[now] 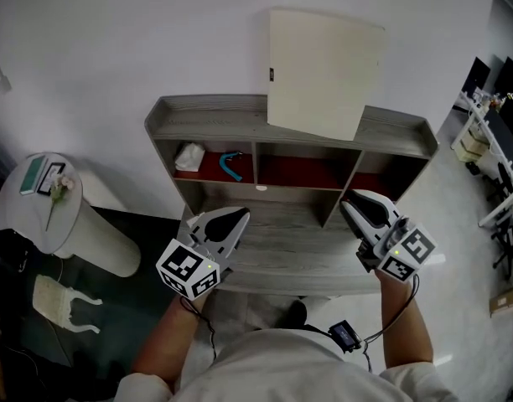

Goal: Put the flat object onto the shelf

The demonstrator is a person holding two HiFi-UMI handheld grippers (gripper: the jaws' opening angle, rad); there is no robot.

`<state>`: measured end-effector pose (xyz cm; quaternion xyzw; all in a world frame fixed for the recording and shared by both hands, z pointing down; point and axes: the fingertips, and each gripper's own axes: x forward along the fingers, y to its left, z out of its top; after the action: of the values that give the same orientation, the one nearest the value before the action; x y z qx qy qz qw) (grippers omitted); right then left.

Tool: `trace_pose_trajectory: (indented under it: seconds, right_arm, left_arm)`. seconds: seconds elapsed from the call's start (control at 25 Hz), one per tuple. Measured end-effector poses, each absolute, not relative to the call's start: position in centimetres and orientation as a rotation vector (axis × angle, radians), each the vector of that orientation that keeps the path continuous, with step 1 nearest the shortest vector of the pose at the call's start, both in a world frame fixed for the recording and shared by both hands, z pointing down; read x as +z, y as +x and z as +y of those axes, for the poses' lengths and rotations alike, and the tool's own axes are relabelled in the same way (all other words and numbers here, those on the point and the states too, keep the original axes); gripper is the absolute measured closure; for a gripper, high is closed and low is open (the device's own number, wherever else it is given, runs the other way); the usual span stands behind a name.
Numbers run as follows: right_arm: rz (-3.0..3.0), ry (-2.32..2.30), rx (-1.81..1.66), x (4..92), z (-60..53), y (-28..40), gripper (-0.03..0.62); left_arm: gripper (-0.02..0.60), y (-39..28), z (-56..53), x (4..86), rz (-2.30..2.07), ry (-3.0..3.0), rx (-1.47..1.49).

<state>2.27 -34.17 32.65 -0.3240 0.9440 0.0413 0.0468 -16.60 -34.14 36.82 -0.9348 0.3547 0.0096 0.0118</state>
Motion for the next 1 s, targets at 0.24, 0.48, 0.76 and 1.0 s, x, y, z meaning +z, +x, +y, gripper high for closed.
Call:
trace_pose_trajectory:
  seconds: [0.24,0.48,0.76,1.0]
  right_arm:
    - [2.862,-1.008,0.073,35.4,-29.2,0.5,0.572]
    - [2.888,-1.037,0.077,37.4,-25.6,0.4,0.574]
    - [2.887,-1.052,0.088,38.2,-22.7,2.6,0.574]
    - [2.903,-1.035,0.042,39.2,-20.0,6.5,0.574]
  left_arm:
    - [0.566,-17.1,-30.5,38.1,1.077,-2.964,0.054]
    - [0.566,-15.9,-27.9,38.3,1.059,-2.97,0.08]
    - [0.566,-12.7,-25.2,38.1,1.051,-2.956,0.066]
    - [0.566,-8.7,-22.9,38.3,1.091,-2.983,0.077]
